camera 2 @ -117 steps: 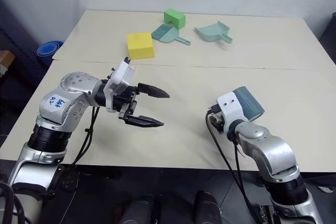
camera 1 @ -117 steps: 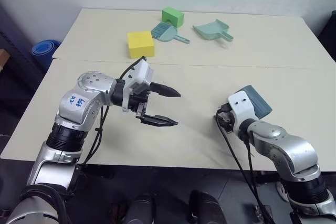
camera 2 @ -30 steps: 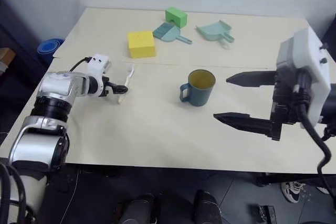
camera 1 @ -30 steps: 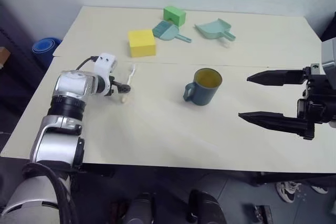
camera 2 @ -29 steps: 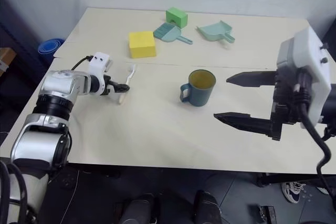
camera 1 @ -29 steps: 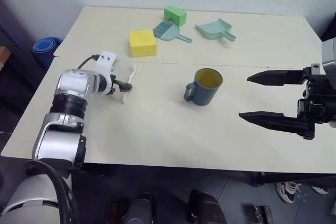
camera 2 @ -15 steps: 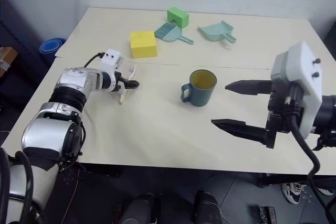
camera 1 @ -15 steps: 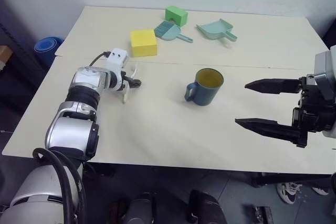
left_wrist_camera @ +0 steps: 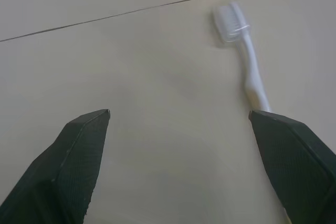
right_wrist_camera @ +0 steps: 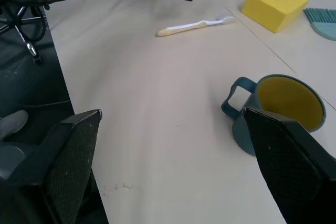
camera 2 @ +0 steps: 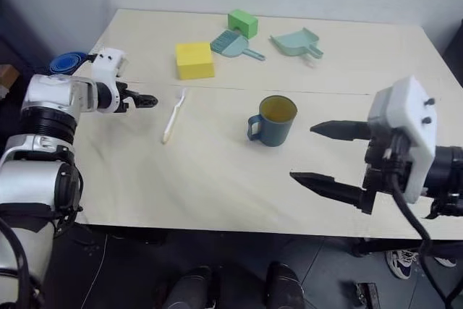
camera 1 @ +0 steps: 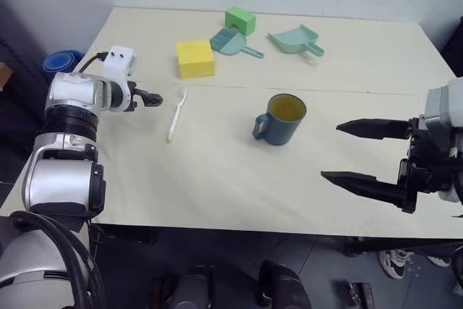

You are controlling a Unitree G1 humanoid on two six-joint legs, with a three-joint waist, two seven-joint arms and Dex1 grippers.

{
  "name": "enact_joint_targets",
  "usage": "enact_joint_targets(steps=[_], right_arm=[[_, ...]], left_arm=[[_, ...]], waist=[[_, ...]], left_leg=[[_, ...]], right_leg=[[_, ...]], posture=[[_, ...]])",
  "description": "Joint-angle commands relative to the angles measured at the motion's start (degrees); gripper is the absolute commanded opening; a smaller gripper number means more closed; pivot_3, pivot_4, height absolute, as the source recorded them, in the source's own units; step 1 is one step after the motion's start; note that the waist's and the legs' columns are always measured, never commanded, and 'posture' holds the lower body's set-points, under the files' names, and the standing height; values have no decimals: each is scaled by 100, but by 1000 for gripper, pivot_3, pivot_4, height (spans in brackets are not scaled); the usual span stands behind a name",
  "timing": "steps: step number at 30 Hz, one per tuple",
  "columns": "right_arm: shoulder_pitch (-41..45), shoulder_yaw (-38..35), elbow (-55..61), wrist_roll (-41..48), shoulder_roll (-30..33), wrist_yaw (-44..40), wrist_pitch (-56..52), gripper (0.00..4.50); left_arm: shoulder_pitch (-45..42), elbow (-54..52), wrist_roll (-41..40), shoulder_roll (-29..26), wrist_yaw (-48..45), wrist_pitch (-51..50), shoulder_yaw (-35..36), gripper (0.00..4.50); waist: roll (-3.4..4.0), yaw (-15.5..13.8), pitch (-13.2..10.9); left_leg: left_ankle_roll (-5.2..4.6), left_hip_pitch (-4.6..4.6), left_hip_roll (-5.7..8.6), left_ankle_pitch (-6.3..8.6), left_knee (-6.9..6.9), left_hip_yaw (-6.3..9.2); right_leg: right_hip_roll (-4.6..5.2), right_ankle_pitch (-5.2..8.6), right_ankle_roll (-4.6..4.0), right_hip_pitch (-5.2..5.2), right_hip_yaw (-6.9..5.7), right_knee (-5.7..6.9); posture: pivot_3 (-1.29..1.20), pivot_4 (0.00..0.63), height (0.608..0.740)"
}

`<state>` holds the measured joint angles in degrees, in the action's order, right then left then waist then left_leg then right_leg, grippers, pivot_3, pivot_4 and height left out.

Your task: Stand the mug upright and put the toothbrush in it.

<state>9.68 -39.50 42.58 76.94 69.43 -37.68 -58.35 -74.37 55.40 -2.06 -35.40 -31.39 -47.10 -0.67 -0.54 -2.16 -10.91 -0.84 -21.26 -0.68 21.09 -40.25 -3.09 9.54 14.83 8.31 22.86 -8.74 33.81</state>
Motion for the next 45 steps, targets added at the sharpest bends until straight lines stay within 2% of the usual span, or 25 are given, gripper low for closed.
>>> enact_joint_targets(steps=[1, 4, 8, 12, 22, 23, 26, 29, 36, 37, 42, 45], right_arm=[[-70, -317, 78, -86, -94, 40, 228, 4481], [-171, -302, 128, -158, -143, 35, 322, 4481], [-205, -271, 126, -156, -146, 88, 414, 4481], [-254, -300, 155, -100, -161, 149, 445, 4481], [-413, -460, 239, 28, -166, 312, 477, 4481], [-403, -473, 226, 37, -138, 297, 469, 4500], [-382, -506, 180, 58, -83, 253, 447, 4500], [-383, -532, 137, 29, -30, 185, 420, 4500], [-370, -464, 114, -22, -34, 199, 470, 4500], [-383, -464, 126, -52, -49, 207, 475, 4500], [-532, -584, 97, -4, -166, 361, 374, 4500], [-789, -833, 16, 392, -335, 623, 242, 4500]], left_arm=[[-601, 220, -175, 360, 240, 109, 299, 4500], [-762, 528, -79, 765, 283, 395, 234, 4500], [-725, 1008, 167, 1100, 462, 554, 58, 4500], [-569, 1300, 390, 1220, 588, 819, -128, 4500], [-228, 1680, 343, 1439, 977, 933, 109, 4500], [-212, 1701, 299, 1458, 1030, 912, 180, 4113], [-199, 1717, 263, 1488, 1096, 884, 293, 3356], [-213, 1715, 224, 1501, 1141, 841, 413, 2280], [-202, 1700, 231, 1398, 1173, 806, 529, 325], [-197, 1694, 229, 1373, 1171, 790, 540, 192], [-226, 1634, 145, 1280, 1167, 766, 646, 193], [-386, 1323, -282, 1340, 1003, 1214, 1065, 193]], waist=[[-15, -61, -4], [-22, -123, 0], [-24, -35, -1], [-26, 81, -3], [-28, 48, -1], [-28, 48, -1], [-28, 45, -1], [-28, 30, -1], [-28, 9, -1], [-28, 9, -1], [-28, 14, -1], [-29, 24, -1]], left_leg=[[0, -1, 0, 0, -3, 0], [-3, -2, 4, 2, -4, 0], [-3, 0, 3, 2, 2, -4], [-2, 4, 0, 1, 7, -9], [-3, 7, 1, 1, 0, -10], [-3, 8, 1, 1, 0, -10], [-3, 9, 1, 1, 0, -10], [-3, 8, 2, 1, 0, -10], [-3, 9, 2, 1, 1, -10], [-3, 9, 2, 1, 1, -10], [-3, 9, 2, 1, 1, -10], [-3, 9, 0, 1, 1, -10]], right_leg=[[0, 0, 0, 0, 0, 1], [0, -4, 7, -2, 0, -2], [0, -4, 7, 0, -2, -4], [0, -4, 7, 1, 0, -2], [0, -4, 7, 0, 8, 1], [0, -4, 7, 0, 8, 3], [0, -4, 7, 0, 9, 4], [0, -4, 7, 0, 9, 3], [0, -4, 7, 0, 9, 3], [0, -4, 7, 0, 8, 3], [0, -4, 7, 0, 9, 3], [0, -4, 7, 0, 8, 4]], posture=[[0, 150, 740], [0, 150, 740], [0, 150, 740], [0, 150, 740], [0, 150, 740], [0, 150, 740], [0, 150, 740], [0, 150, 740], [0, 150, 740], [0, 150, 740], [0, 150, 740], [0, 150, 740]])
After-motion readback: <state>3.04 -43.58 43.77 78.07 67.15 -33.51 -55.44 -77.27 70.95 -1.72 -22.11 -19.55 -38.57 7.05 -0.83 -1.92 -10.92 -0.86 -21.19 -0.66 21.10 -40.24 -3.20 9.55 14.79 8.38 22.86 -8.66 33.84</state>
